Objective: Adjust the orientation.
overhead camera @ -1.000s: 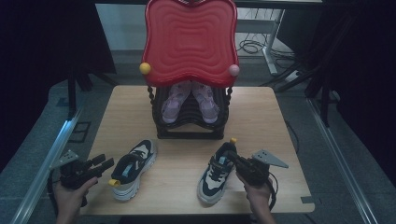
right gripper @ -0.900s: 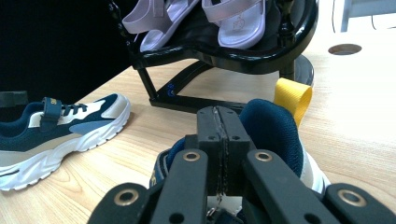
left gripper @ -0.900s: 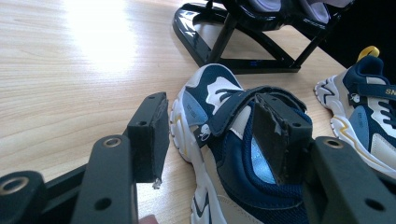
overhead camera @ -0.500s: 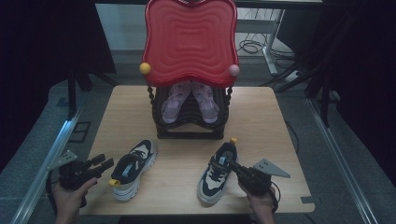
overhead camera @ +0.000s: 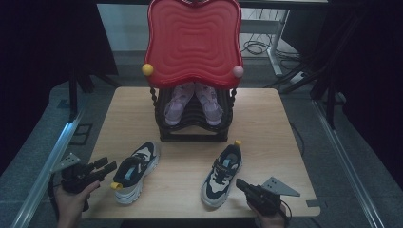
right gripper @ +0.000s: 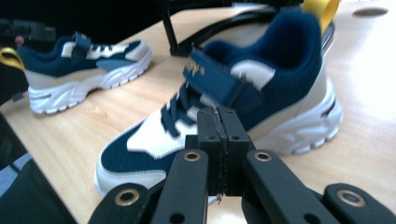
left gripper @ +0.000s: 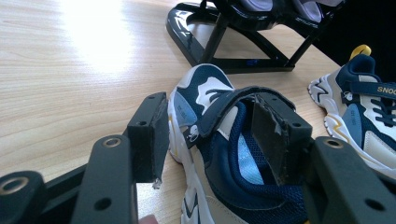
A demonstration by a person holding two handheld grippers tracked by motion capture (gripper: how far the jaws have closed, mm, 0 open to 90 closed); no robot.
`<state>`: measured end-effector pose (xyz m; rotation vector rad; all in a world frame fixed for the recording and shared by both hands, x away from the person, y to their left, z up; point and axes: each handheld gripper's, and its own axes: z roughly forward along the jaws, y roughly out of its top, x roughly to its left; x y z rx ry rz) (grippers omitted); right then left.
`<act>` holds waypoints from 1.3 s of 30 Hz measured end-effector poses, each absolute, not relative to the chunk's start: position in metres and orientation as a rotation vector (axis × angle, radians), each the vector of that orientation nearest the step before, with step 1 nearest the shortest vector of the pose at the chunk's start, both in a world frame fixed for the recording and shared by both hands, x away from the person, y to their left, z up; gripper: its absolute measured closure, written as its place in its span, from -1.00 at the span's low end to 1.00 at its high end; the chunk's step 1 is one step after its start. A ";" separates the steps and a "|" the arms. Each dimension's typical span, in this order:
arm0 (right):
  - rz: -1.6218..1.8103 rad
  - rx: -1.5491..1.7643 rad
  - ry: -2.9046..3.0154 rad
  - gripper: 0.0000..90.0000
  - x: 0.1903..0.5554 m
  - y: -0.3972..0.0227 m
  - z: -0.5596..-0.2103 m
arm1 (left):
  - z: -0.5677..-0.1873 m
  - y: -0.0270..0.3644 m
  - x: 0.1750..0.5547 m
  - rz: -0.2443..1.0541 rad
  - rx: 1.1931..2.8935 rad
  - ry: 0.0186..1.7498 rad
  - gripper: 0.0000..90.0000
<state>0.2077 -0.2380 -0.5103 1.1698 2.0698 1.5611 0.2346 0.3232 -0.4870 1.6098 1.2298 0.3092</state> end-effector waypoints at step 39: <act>1.478 1.091 2.233 0.99 0.206 -0.180 -0.534 | -0.489 0.323 0.236 0.291 1.625 1.237 0.02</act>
